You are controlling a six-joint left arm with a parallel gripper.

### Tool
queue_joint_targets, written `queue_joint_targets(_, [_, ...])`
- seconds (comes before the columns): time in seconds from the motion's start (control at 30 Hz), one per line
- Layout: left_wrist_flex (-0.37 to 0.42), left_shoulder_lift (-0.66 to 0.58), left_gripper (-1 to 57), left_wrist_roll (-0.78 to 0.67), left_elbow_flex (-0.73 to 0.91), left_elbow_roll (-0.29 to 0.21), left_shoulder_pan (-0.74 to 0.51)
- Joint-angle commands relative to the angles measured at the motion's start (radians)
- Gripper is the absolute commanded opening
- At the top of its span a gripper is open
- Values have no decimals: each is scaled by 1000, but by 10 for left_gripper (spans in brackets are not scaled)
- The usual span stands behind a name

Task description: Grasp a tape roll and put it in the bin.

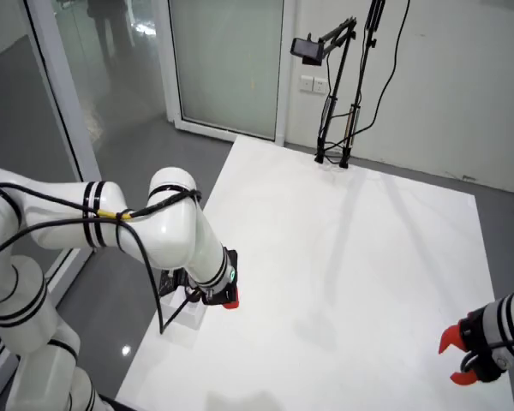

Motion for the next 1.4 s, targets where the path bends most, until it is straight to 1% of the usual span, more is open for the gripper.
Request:
queue_joint_targets(0.03, [2,0,-4,0,0,6,107])
queue_joint_targets(0.33, [2,-2,-4,0,0,9,135])
queue_joint_targets(1.0, [2,0,-4,0,0,7,28])
queue_joint_targets(1.4, [2,0,-4,0,0,7,58])
